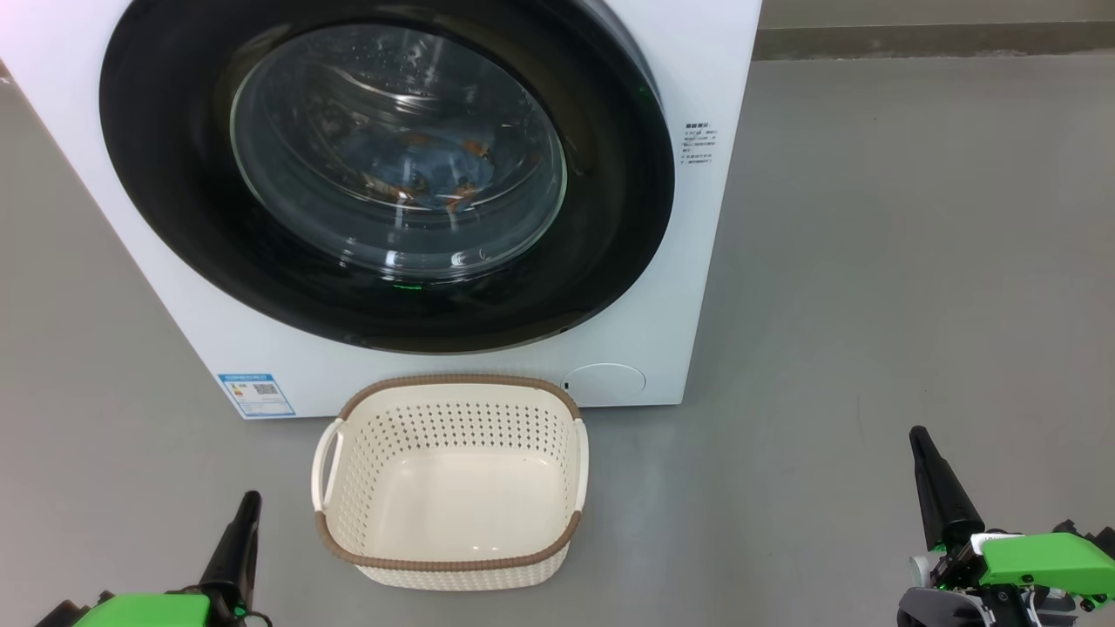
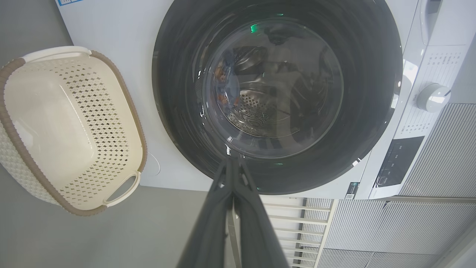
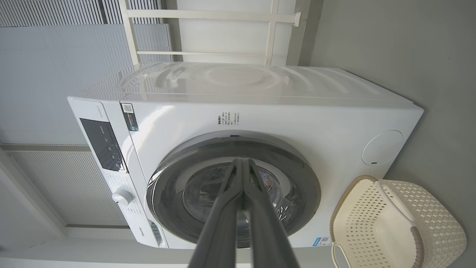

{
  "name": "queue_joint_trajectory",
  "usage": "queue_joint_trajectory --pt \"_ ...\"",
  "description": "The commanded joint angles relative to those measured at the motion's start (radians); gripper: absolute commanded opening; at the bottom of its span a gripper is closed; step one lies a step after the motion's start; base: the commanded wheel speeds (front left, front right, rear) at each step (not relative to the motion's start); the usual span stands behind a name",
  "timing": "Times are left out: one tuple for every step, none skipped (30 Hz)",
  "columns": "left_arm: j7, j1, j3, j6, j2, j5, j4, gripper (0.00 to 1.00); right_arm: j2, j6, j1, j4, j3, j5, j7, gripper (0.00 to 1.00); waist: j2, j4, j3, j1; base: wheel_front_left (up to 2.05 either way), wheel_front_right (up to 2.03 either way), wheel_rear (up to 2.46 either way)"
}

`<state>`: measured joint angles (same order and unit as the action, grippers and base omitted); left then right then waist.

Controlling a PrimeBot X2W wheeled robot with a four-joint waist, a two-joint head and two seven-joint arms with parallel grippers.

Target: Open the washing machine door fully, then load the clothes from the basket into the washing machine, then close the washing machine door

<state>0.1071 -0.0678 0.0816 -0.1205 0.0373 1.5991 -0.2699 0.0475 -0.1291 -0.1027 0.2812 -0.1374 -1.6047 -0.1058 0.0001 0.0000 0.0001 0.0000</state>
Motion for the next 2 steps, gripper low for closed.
queue_joint_trajectory --pt "0.007 -0.048 0.034 -0.010 0.013 0.008 0.018 0.00 0.003 -0.002 -0.014 -0.030 0.022 -0.002 -0.009 0.00 -0.0001 0.000 0.000 0.0000 0.00 0.00 0.00" --pt "0.007 -0.048 0.034 -0.010 0.013 0.008 0.018 0.00 0.003 -0.002 -0.014 -0.030 0.022 -0.002 -0.009 0.00 -0.0001 0.000 0.000 0.0000 0.00 0.00 0.00"
